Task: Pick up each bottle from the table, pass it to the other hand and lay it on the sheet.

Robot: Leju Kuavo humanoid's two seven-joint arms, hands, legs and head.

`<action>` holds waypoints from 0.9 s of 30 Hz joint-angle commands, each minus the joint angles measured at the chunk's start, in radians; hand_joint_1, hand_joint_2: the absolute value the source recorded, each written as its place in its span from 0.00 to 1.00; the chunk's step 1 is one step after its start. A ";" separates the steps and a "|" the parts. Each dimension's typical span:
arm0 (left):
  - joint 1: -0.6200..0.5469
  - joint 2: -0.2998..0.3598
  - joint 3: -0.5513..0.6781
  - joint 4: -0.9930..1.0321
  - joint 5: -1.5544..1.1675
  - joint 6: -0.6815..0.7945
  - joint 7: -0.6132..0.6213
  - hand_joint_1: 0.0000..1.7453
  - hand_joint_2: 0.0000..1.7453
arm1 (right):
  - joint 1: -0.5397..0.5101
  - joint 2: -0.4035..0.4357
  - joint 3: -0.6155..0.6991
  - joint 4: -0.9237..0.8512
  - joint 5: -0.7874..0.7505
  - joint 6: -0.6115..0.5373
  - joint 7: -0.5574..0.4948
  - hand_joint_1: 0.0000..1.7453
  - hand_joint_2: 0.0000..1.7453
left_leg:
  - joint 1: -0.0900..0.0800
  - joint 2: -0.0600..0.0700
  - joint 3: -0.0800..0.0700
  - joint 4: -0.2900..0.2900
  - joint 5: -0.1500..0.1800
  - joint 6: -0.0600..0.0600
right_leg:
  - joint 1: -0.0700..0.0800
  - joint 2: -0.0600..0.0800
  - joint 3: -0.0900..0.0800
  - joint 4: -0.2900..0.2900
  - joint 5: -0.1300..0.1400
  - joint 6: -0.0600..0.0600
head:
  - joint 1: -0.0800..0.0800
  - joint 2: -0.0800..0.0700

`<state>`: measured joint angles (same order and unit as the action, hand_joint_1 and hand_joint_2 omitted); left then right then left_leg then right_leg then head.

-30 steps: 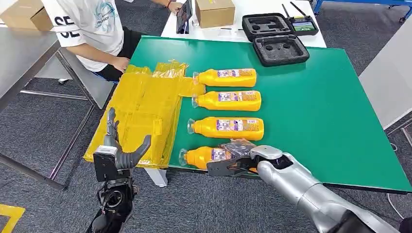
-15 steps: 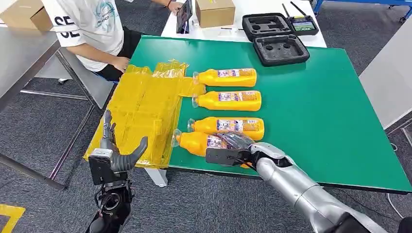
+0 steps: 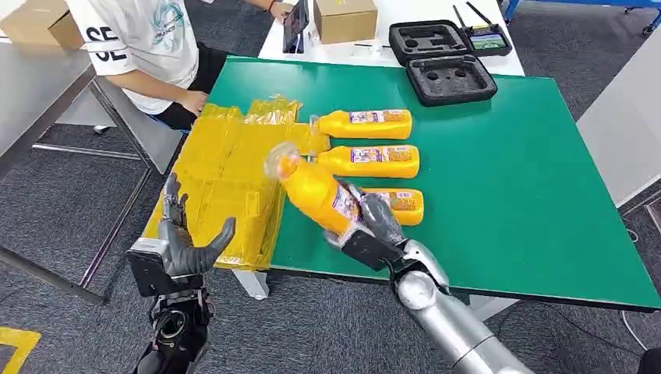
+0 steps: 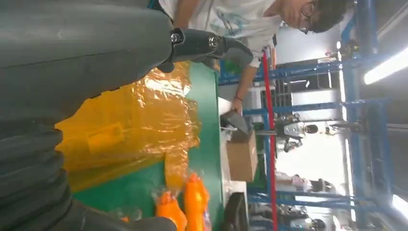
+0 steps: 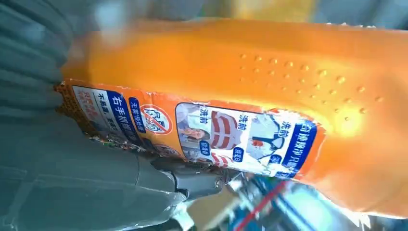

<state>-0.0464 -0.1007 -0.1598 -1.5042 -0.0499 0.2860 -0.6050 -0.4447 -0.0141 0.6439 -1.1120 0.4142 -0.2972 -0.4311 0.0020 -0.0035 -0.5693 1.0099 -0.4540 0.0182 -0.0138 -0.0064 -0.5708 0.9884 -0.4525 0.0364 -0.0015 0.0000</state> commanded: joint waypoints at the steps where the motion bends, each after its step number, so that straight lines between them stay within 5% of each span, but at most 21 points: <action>1: -0.026 0.025 -0.035 -0.018 0.115 -0.201 0.070 0.00 1.00 | 0.073 0.099 -0.154 0.032 -0.039 -0.060 -0.167 1.00 1.00 | 0.001 -0.001 0.001 0.000 0.000 -0.001 | 0.001 -0.001 0.002 -0.001 0.000 -0.001 | 0.000 0.000; 7: -0.092 0.030 -0.067 0.084 0.183 -0.354 0.094 0.00 1.00 | 0.085 0.143 -0.144 0.101 -0.015 -0.032 -0.194 1.00 1.00 | 0.001 -0.001 0.002 -0.001 0.000 -0.001 | 0.000 -0.001 0.002 -0.001 0.000 -0.002 | 0.000 0.000; 19: -0.092 0.030 -0.067 0.084 0.183 -0.354 0.094 0.00 1.00 | 0.085 0.143 -0.144 0.101 -0.015 -0.032 -0.194 1.00 1.00 | 0.000 -0.001 0.002 -0.001 0.001 -0.001 | 0.000 -0.001 0.001 -0.001 0.001 -0.003 | 0.000 0.000; 22: -0.142 0.044 -0.152 0.195 0.250 -0.633 0.117 0.00 1.00 | 0.036 0.202 -0.135 0.262 -0.005 0.093 -0.218 1.00 1.00 | 0.001 0.000 0.003 -0.001 0.000 -0.001 | 0.001 0.000 0.002 -0.002 0.002 -0.004 | 0.000 0.000; 27: -0.173 0.040 -0.185 0.260 0.234 -0.694 0.156 0.00 1.00 | 0.037 0.210 -0.132 0.263 0.010 0.100 -0.200 1.00 1.00 | 0.000 0.000 0.002 0.000 0.001 -0.001 | 0.000 0.000 0.001 -0.001 0.002 -0.003 | 0.000 0.000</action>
<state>-0.1497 -0.0824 -0.2857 -1.3928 0.2003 -0.3776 -0.4761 -0.3517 0.1820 0.5077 -0.9510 0.4143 -0.2052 -0.6405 0.0017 -0.0030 -0.5696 1.0100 -0.4536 0.0182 -0.0140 -0.0059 -0.5717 0.9884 -0.4508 0.0342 -0.0015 0.0000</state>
